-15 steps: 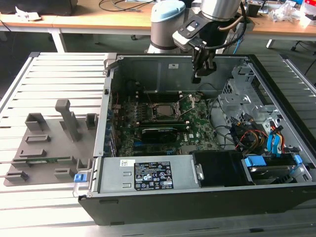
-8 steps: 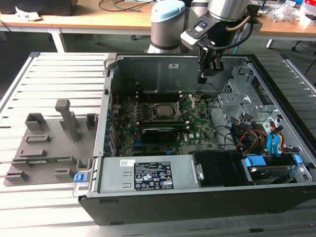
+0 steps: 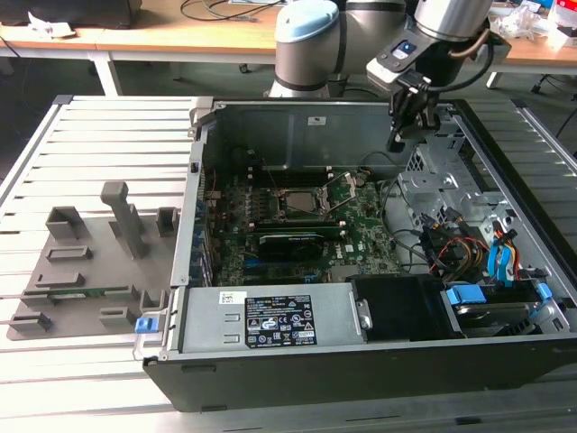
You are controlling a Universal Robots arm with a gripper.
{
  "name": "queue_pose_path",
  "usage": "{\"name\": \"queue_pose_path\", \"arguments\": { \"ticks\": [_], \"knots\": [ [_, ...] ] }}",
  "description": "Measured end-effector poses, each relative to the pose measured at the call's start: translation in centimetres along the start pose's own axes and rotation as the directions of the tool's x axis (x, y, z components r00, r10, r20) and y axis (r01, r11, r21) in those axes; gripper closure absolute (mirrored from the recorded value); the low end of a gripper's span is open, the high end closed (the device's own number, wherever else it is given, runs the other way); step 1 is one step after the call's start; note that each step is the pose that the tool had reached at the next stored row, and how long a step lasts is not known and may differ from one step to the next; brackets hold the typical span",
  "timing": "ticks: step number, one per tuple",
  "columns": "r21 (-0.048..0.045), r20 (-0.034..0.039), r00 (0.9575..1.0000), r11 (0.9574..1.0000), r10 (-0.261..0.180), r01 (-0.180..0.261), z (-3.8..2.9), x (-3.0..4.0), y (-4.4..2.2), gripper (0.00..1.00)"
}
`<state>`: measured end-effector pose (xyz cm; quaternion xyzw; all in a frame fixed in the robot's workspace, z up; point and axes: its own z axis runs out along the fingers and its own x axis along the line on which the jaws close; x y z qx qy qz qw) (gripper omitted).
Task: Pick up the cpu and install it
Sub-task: 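Close the cpu cover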
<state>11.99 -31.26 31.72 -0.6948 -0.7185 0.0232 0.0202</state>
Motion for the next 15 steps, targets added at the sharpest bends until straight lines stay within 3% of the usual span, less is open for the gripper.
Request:
{"name": "queue_pose_path", "arguments": {
  "ticks": [6,8,10,11,15],
  "knots": [
    [0.0003,0.0003,1.0000,1.0000,0.000,0.000,0.19,0.35,0.83,0.89],
    [0.0010,0.0037,1.0000,1.0000,0.000,0.000,0.88,0.56,1.20,0.89],
    [0.0011,0.0039,1.0000,1.0000,-0.001,0.001,1.26,0.62,-0.33,0.89],
    [0.0010,0.0038,1.0000,1.0000,-0.001,0.001,1.57,0.61,-0.67,0.89],
    [0.0014,0.0041,1.0000,1.0000,-0.003,0.003,2.78,0.59,-0.65,0.89]
  ]
}}
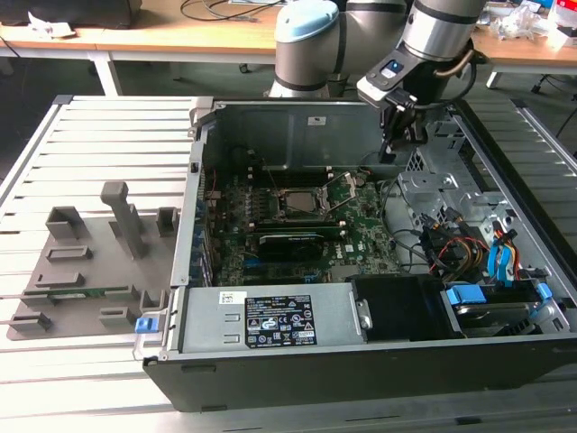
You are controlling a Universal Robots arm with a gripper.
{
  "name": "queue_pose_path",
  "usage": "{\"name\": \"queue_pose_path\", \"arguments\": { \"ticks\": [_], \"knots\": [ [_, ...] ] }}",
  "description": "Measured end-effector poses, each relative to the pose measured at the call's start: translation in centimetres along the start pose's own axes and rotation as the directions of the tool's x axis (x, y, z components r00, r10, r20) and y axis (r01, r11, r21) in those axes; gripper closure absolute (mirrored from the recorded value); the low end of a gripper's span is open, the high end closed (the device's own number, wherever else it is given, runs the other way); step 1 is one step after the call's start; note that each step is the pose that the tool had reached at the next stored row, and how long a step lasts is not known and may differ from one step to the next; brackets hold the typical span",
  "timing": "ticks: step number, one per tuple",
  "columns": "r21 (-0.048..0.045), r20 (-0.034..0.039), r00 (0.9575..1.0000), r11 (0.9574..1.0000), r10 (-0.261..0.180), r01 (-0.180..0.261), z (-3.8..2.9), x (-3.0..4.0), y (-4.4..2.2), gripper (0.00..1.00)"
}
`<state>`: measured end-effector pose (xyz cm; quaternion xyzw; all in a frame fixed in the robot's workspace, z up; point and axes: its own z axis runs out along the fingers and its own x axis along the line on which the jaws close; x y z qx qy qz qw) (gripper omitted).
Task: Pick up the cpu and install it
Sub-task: 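Close the cpu cover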
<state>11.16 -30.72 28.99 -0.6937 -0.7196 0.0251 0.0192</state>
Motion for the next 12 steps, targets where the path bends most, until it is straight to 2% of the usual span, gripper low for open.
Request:
{"name": "queue_pose_path", "arguments": {
  "ticks": [6,7,9,12],
  "knots": [
    [-0.0001,0.0001,1.0000,1.0000,-0.003,0.003,1.88,0.01,0.08,0.89],
    [0.0000,0.0000,1.0000,1.0000,-0.003,0.003,2.19,0.02,-0.07,0.89],
    [0.0000,0.0000,1.0000,1.0000,-0.005,0.005,2.71,0.06,-0.80,0.89],
    [-0.0001,0.0001,1.0000,1.0000,-0.005,0.005,3.47,0.08,-1.12,0.89]
  ]
}}
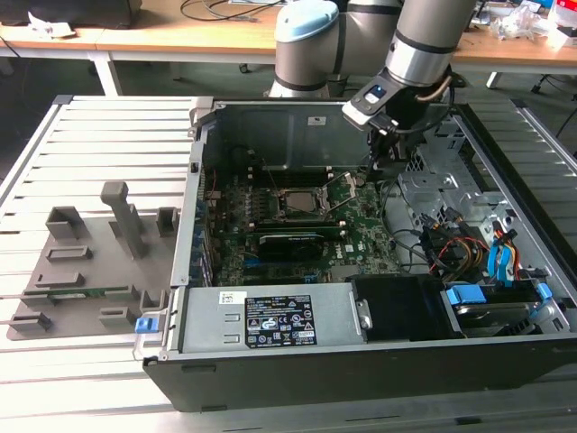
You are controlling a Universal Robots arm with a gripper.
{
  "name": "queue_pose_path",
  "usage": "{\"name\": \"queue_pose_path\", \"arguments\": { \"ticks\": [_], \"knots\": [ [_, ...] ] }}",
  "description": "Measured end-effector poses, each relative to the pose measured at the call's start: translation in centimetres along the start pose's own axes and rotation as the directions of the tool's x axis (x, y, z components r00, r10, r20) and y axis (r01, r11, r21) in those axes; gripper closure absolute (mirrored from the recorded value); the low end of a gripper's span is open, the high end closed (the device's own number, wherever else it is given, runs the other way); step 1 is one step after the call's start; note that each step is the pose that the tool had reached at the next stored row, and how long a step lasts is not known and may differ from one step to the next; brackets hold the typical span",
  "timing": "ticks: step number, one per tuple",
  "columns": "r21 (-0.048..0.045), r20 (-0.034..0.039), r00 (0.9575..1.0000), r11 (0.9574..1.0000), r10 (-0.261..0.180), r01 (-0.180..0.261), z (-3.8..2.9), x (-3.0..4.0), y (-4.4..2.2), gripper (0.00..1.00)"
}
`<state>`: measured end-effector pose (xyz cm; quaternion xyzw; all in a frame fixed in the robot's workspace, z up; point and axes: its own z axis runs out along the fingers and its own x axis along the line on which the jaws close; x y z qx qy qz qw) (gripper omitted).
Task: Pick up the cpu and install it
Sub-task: 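Close the cpu cover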
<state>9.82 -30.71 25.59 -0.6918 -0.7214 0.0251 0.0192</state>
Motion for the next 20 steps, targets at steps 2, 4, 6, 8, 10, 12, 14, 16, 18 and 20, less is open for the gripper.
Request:
{"name": "queue_pose_path", "arguments": {
  "ticks": [2,4,6,8,10,12,14,16,18,20],
  "knots": [
    [0.0000,0.0000,1.0000,1.0000,-0.001,0.001,0.55,0.02,-0.28,0.89],
    [0.0000,0.0002,1.0000,1.0000,-0.001,0.001,0.85,0.03,-0.58,0.89],
    [0.0000,0.0003,1.0000,1.0000,-0.002,0.002,1.19,0.06,-1.07,0.89],
    [0.0000,0.0002,1.0000,1.0000,-0.003,0.003,1.24,0.08,-1.50,0.89],
    [0.0000,0.0002,1.0000,1.0000,-0.003,0.003,1.31,0.12,-2.52,0.89],
    [0.0000,0.0003,1.0000,1.0000,-0.003,0.003,1.35,0.14,-3.16,0.89],
    [0.0000,0.0003,1.0000,1.0000,-0.003,0.003,1.38,0.16,-3.60,0.89],
    [0.0000,0.0003,1.0000,1.0000,-0.003,0.003,1.41,0.18,-4.12,0.89],
    [0.0000,0.0003,1.0000,1.0000,-0.003,0.003,1.43,0.20,-4.44,0.89],
    [0.0000,0.0003,1.0000,1.0000,-0.003,0.003,1.46,0.22,-4.91,0.89]
  ]
}}
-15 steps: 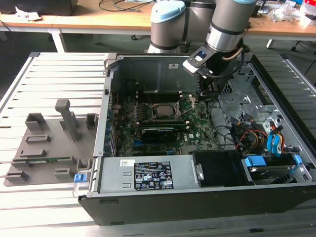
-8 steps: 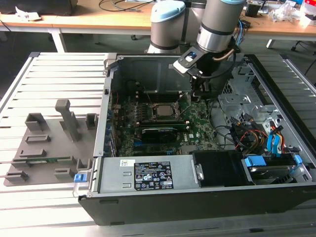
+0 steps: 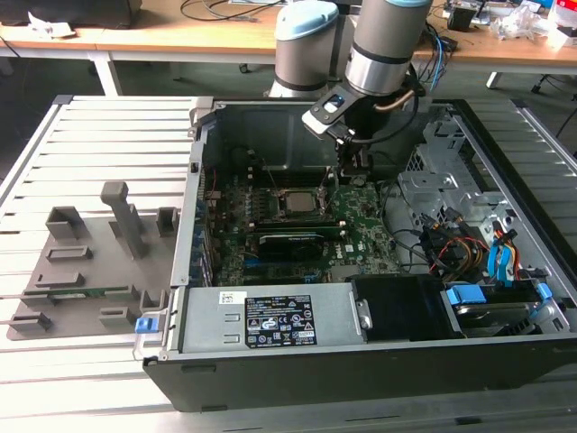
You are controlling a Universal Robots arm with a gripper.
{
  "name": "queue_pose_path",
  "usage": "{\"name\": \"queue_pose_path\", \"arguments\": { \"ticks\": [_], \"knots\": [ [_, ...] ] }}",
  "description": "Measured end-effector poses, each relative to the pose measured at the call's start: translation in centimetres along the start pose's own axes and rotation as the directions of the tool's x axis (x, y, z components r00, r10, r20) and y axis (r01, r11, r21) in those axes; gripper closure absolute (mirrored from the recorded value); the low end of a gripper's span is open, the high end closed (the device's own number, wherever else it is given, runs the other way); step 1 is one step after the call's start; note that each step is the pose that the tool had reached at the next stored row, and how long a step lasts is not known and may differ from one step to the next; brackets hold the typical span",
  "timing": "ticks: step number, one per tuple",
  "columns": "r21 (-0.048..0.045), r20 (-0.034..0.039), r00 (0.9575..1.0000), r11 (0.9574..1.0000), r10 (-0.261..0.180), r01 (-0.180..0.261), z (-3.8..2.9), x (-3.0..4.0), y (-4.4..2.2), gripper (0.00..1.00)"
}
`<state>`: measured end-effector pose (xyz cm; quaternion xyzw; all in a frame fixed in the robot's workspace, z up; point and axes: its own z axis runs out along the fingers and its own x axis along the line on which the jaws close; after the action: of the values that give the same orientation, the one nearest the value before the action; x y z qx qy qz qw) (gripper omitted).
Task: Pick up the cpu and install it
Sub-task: 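Close the cpu cover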
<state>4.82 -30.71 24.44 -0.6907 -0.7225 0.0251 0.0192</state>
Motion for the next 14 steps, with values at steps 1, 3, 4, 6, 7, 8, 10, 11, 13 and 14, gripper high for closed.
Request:
{"name": "queue_pose_path", "arguments": {
  "ticks": [1,3,4,6,7,8,10,11,13,14],
  "knots": [
    [0.0000,0.0000,1.0000,1.0000,0.000,0.000,0.01,0.01,-0.17,0.89],
    [0.0000,-0.0001,1.0000,1.0000,0.000,0.000,0.04,0.02,-0.55,0.89],
    [0.0000,0.0000,1.0000,1.0000,0.000,0.000,0.05,0.03,-0.76,0.89],
    [0.0000,0.0000,1.0000,1.0000,0.000,0.000,0.08,0.06,-1.22,0.89],
    [0.0000,0.0000,1.0000,1.0000,0.000,0.000,0.09,0.06,-1.42,0.89],
    [-0.0001,-0.0001,1.0000,1.0000,0.000,0.000,0.11,0.07,-1.63,0.89],
    [0.0000,0.0000,1.0000,1.0000,0.000,0.000,0.13,0.09,-2.00,0.89],
    [-0.0001,0.0000,1.0000,1.0000,0.000,0.000,0.14,0.10,-2.22,0.89],
    [0.0000,0.0000,1.0000,1.0000,0.000,0.000,0.17,0.12,-2.62,0.89],
    [0.0000,0.0000,1.0000,1.0000,0.000,0.000,0.18,0.13,-2.79,0.89]
  ]
}}
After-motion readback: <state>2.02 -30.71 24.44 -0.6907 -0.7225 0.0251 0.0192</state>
